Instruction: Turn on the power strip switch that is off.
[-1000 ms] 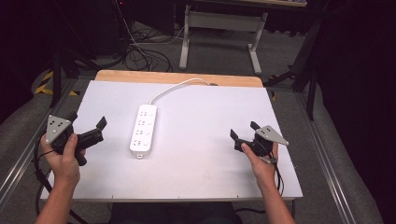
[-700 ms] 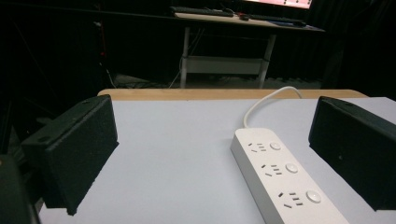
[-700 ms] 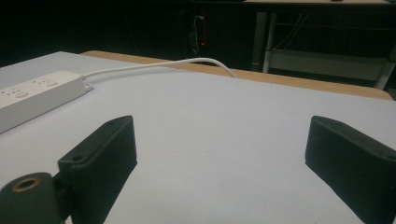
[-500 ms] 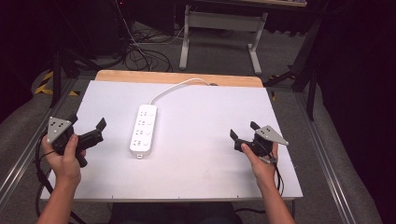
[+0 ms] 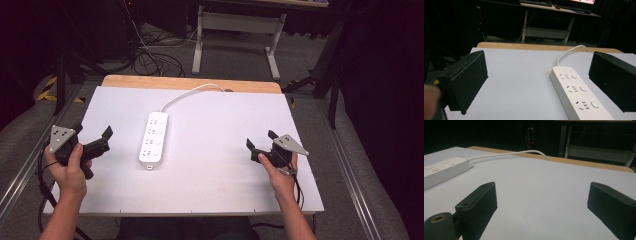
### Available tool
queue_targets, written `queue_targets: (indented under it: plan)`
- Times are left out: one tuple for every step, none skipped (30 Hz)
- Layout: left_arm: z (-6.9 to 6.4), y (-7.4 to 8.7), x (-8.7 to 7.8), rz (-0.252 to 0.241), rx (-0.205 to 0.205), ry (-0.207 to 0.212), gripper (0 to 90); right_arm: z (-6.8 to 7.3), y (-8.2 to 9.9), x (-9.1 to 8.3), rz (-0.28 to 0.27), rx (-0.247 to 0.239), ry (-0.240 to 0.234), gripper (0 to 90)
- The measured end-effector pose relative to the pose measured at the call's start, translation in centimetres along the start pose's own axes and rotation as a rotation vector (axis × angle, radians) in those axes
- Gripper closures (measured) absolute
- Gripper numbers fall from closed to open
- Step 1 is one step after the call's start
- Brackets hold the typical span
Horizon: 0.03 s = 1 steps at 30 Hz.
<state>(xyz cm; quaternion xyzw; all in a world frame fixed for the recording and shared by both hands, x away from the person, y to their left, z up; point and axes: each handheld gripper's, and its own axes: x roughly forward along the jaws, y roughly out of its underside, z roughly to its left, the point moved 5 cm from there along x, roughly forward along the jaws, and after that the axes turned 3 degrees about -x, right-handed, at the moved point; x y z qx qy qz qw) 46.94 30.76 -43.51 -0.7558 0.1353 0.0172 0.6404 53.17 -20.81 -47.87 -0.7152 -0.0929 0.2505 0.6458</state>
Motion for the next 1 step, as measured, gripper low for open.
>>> queue_targets:
  plan:
    - [0.01, 0.01, 0.01, 0.001, 0.001, -0.001, 2.9, 0.0, 0.0, 0.0, 0.0, 0.0, 0.0, 9.3]
